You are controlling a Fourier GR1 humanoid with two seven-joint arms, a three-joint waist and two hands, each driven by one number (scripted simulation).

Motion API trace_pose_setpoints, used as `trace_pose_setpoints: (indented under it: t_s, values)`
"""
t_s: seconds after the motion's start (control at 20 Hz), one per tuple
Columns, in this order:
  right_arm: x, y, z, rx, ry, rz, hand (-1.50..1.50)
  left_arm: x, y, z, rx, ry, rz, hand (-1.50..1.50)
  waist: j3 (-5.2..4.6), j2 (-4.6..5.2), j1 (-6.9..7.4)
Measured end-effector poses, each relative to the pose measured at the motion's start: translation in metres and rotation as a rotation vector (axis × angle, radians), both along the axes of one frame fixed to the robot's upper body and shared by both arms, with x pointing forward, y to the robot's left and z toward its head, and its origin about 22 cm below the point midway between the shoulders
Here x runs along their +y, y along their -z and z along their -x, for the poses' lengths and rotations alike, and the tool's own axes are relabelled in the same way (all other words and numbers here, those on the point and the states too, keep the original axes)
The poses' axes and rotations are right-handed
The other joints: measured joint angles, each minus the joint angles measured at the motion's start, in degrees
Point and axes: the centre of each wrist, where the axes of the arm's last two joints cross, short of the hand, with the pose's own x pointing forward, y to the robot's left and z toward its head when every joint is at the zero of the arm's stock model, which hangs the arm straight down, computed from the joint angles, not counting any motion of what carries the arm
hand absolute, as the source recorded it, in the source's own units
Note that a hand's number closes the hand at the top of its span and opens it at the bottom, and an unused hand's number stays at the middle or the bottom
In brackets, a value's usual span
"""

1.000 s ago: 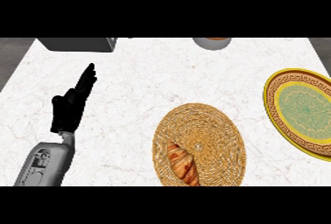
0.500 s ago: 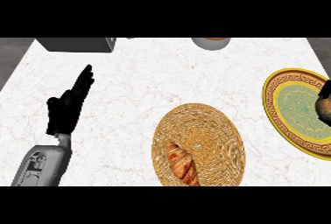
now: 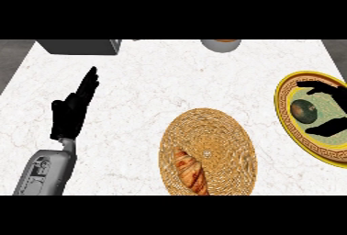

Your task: Pick the squash from the placemat and place it in the plate

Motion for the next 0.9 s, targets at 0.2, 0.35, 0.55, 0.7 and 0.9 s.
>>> trace_pose_setpoints:
  t_s: [0.2, 0.35, 0.55, 0.7, 0.9]
  values:
    - [-0.002, 0.004, 0.000, 0.000, -0.005, -0.174, -1.50, -0.001, -0.004, -0.004, 0.000, -0.007, -0.002, 0.00, 0.03, 0.04, -0.10]
    - [-0.014, -0.008, 0.001, -0.030, 0.050, -0.302, -1.50, -0.001, -0.002, -0.001, 0.004, -0.005, -0.001, 0.00, 0.02, -0.08, -0.35]
    - [-0.046, -0.028, 0.013, -0.070, 0.177, -0.430, -1.50, 0.004, -0.003, -0.003, -0.001, -0.008, -0.001, 0.00, 0.04, 0.02, -0.36]
    - [-0.073, -0.043, 0.030, -0.101, 0.276, -0.492, -1.50, 0.003, -0.004, -0.002, -0.006, -0.002, 0.002, 0.00, 0.09, 0.17, -0.12]
    - [-0.109, -0.063, 0.058, -0.130, 0.377, -0.543, -1.50, -0.002, -0.005, 0.001, -0.006, 0.005, 0.002, 0.00, 0.21, 0.43, 0.30]
